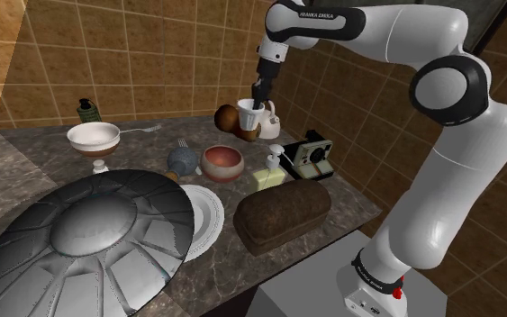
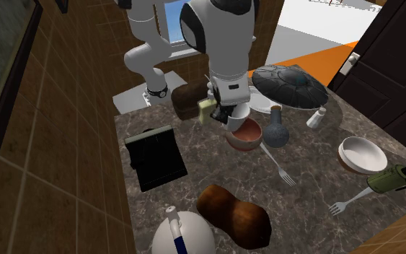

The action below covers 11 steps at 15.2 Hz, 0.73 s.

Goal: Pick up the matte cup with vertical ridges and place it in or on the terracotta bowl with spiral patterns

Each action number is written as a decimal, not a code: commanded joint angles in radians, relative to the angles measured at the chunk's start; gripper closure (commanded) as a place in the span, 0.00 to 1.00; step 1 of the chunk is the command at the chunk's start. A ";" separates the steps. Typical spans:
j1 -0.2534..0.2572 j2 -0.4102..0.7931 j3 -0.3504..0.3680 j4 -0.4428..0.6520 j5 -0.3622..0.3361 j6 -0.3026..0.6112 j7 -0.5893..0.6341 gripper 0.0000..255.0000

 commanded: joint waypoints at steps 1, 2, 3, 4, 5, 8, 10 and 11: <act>0.026 -0.005 0.021 -0.001 -0.001 0.004 0.048 1.00; 0.039 -0.005 0.031 0.003 -0.002 0.002 0.071 1.00; 0.051 -0.004 0.041 0.008 -0.002 0.001 0.094 1.00; 0.063 -0.002 0.051 0.015 -0.003 -0.001 0.117 1.00; 0.076 0.001 0.061 0.023 -0.003 -0.003 0.140 1.00; 0.088 0.003 0.070 0.002 -0.003 0.023 0.159 1.00; 0.089 0.002 0.071 -0.027 -0.003 0.050 0.156 1.00; 0.089 0.001 0.071 -0.040 -0.002 0.063 0.154 1.00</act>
